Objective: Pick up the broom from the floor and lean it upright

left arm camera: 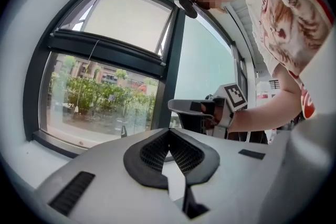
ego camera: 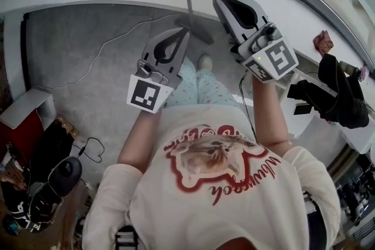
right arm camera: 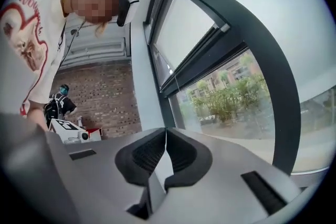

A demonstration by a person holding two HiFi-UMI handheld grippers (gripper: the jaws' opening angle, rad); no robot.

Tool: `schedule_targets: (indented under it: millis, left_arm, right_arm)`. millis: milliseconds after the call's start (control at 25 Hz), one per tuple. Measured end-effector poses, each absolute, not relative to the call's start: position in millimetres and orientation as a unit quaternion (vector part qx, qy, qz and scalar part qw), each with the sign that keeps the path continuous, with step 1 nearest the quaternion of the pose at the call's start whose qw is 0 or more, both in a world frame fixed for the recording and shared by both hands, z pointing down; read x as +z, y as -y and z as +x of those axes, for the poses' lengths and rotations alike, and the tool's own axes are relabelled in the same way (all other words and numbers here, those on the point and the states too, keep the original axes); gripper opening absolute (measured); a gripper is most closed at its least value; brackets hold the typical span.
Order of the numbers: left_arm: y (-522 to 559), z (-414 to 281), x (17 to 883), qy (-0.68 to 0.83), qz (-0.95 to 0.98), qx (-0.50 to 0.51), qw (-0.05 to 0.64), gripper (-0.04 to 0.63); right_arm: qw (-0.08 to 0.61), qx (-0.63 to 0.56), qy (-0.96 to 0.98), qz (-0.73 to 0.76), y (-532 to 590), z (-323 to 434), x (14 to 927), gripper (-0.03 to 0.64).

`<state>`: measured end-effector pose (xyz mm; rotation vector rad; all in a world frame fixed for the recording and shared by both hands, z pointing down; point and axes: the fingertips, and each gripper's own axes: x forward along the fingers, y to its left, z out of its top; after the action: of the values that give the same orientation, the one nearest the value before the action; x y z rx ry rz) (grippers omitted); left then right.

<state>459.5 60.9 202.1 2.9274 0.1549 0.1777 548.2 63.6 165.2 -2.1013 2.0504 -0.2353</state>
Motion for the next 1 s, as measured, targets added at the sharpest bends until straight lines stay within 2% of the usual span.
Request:
schedule_targets:
  millis: [200, 440, 600, 1000]
  left_arm:
    - [-82, 456, 155, -0.03, 0.995, 0.022, 0.097, 0.018]
    - [-103, 432, 112, 0.019, 0.997, -0.005, 0.079, 0.018]
    - [-111, 403, 90, 0.018, 0.997, -0.016, 0.078, 0.018]
    - [-125, 315, 63, -0.025, 0.997, -0.037, 0.062, 0.018]
  right_arm:
    - [0.051, -0.056, -0.733, -0.676, -72, 500, 127, 0.025]
    - [0.059, -0.064, -0.737, -0.67, -87, 479, 90, 0.025]
    - [0.073, -0.081, -0.731, -0.673, -87, 463, 79, 0.025]
    - [0.064, -0.04, -0.694, -0.716, -106, 392, 39, 0.025]
